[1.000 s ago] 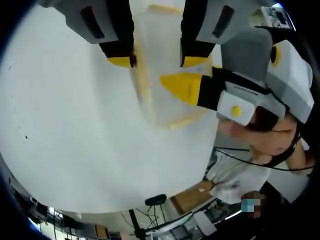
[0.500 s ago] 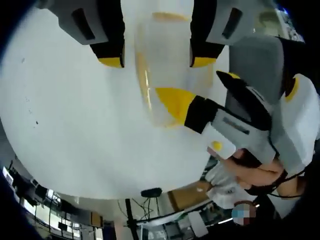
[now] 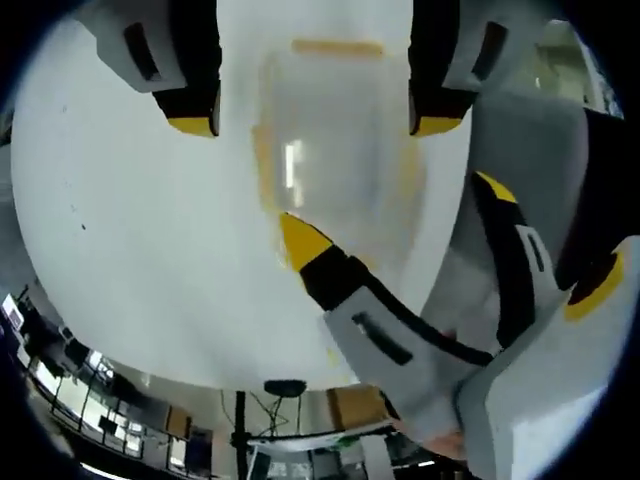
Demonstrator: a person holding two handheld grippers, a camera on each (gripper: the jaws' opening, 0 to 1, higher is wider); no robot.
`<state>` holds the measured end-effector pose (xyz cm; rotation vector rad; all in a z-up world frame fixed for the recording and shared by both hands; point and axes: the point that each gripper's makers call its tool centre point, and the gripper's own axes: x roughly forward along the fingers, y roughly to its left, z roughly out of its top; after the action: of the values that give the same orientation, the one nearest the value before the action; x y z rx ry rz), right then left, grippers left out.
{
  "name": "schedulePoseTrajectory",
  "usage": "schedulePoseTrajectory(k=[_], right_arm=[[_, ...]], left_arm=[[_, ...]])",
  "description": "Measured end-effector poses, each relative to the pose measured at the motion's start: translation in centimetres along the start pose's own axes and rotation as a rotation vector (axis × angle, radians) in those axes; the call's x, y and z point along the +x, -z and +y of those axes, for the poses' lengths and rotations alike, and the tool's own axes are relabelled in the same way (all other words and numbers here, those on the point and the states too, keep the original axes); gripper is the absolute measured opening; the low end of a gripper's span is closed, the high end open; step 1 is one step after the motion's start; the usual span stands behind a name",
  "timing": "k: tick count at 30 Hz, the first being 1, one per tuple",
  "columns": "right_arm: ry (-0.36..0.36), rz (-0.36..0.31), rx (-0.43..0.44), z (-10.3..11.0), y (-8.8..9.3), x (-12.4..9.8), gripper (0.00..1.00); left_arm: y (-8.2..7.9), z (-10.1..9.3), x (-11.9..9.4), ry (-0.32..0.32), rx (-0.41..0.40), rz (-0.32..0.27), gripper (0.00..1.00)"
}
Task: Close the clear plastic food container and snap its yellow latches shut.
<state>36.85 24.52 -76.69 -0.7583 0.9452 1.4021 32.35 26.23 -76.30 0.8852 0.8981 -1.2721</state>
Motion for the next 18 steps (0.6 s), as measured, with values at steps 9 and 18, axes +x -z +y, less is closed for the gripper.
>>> schedulePoseTrajectory(k=[9,18], right_arm=[[0.01,-0.02,-0.007,0.6,0.0,0.0,0.79],[0.031,-0.004,-0.024,1.0,0.6,-0.3,0.8]], left_arm=[[0.3,0.6,-0.4,0.038,0.008,0.011,0.95],[1.0,1.9,-0.8,0.065,-0.016,0.016,0.94]])
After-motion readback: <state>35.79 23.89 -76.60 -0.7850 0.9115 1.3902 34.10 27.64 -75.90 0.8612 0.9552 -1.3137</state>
